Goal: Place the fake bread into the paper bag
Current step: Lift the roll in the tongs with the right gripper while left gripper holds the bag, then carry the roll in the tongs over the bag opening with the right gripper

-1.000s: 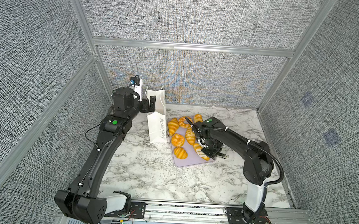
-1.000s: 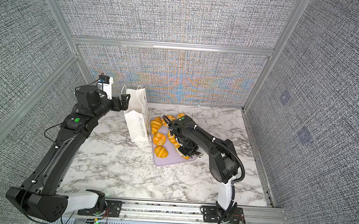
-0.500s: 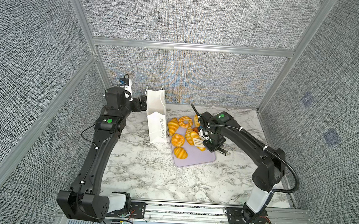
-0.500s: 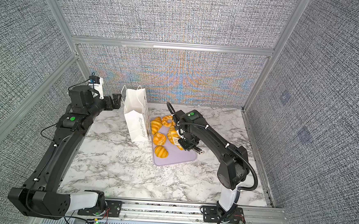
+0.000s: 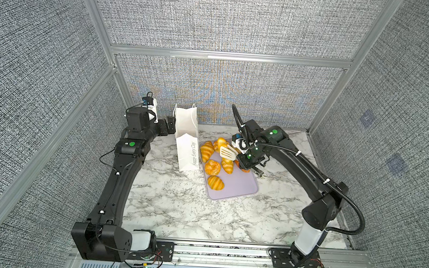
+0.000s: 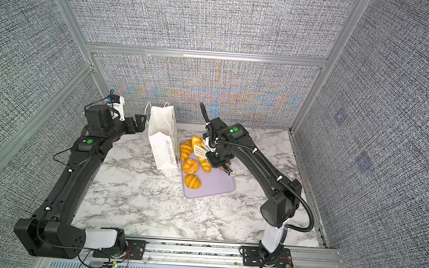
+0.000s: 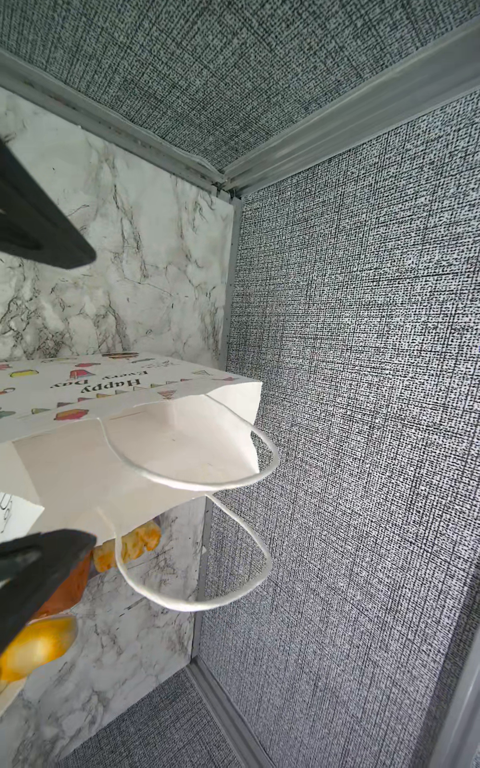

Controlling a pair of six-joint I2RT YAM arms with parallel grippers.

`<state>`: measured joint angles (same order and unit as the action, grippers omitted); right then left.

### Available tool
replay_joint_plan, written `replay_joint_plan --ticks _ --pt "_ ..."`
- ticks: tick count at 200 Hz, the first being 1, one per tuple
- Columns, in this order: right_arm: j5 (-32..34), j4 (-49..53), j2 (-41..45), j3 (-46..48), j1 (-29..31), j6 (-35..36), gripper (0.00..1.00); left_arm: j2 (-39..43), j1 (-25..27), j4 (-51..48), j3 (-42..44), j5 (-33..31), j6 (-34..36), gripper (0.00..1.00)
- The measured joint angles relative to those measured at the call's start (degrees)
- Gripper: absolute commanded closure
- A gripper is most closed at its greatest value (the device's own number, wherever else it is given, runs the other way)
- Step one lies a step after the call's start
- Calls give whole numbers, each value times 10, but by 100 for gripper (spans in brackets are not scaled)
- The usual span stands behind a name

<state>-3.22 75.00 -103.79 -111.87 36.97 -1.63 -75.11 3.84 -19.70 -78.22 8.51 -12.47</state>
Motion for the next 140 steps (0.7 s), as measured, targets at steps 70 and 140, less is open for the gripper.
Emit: replay_joint_plan --ticks 70,140 --pt "-63 -23 -43 -109 28 -13 75 0 -5 7 26 16 -14 1" --pt "-129 -48 -55 -155 37 -17 74 5 -6 9 48 21 -17 1"
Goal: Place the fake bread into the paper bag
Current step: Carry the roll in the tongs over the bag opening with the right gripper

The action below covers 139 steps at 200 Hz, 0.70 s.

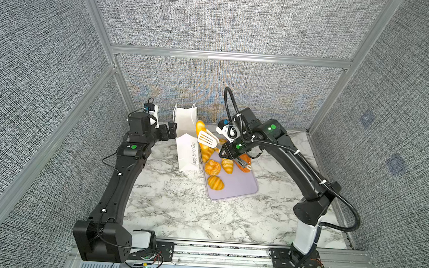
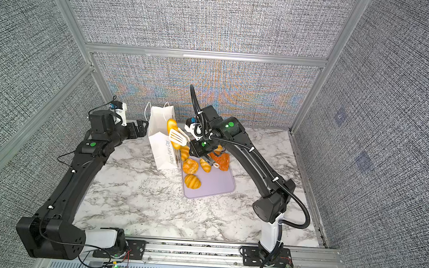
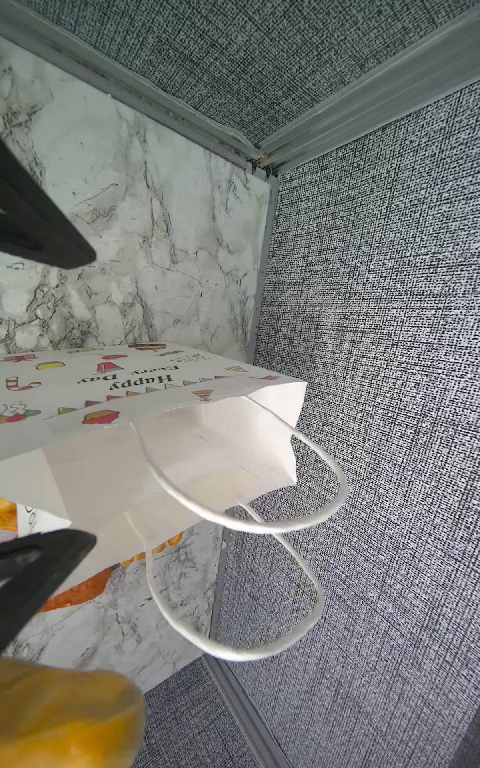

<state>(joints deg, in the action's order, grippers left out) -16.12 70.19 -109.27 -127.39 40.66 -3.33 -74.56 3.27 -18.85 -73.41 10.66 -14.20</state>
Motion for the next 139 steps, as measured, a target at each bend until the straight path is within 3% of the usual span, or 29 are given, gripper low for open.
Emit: replay_joint_plan --ticks 73,139 --pt "-69 -22 -61 -90 14 -28 74 0 0 7 9 0 0 1" --pt "-81 -100 -81 -99 14 -84 74 9 0 11 23 0 2 1"
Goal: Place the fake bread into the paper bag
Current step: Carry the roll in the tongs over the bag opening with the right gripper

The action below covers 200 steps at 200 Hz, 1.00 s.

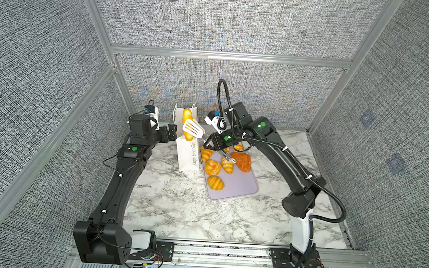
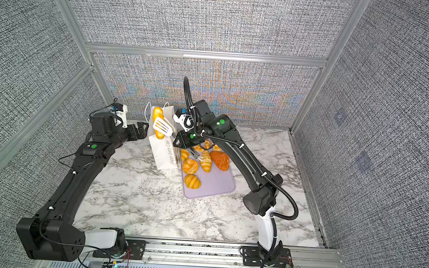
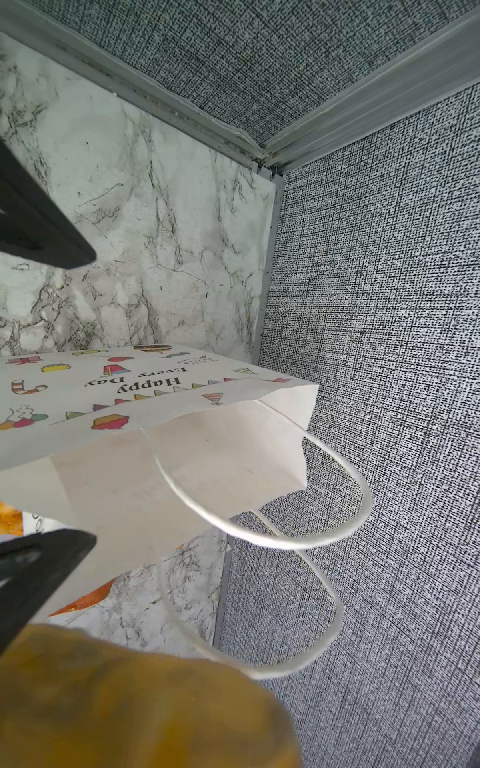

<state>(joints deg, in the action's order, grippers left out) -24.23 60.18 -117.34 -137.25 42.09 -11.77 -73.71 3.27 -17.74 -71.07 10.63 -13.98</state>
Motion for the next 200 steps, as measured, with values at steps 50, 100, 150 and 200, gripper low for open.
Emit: replay_joint_plan --ticks 50,100,150,200 --pt "5 -76 -18 0 0 -37 74 7 0 0 11 0 0 1" --pt "37 -111 -34 0 0 -46 74 9 0 1 17 1 0 1" --pt "92 -117 -49 -23 6 -44 74 10 0 1 19 5 -2 1" --pt "156 -76 -65 -50 14 -23 72 8 0 6 19 16 -11 1"
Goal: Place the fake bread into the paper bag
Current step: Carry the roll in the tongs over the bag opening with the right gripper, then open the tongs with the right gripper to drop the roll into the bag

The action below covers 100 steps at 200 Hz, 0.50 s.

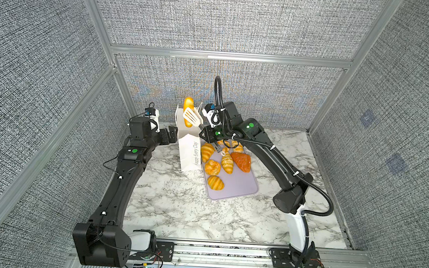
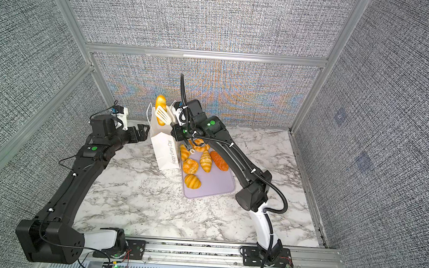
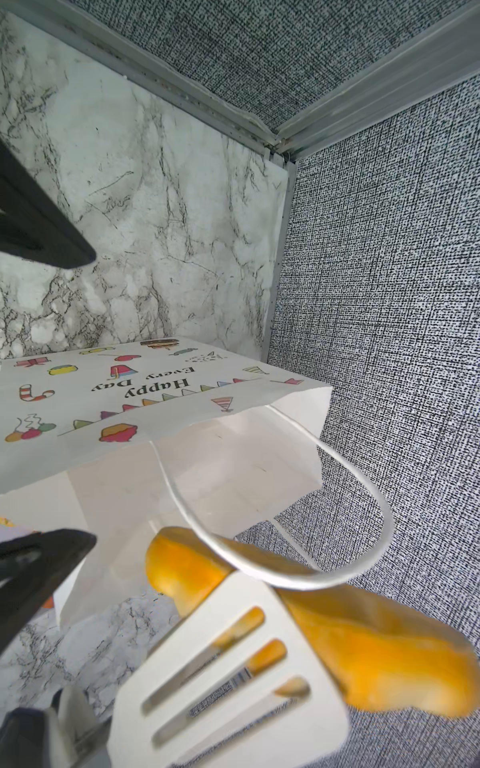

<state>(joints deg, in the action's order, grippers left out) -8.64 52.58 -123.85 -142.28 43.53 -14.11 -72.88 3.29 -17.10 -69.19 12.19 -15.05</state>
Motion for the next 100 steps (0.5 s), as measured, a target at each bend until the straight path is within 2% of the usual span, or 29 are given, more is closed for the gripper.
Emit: replay_joint_plan --ticks 39,100 --pt "41 28 1 -2 3 14 68 -6 0 6 0 13 -10 1" --pt "62 50 -4 -5 3 27 62 -5 0 19 5 30 -17 1"
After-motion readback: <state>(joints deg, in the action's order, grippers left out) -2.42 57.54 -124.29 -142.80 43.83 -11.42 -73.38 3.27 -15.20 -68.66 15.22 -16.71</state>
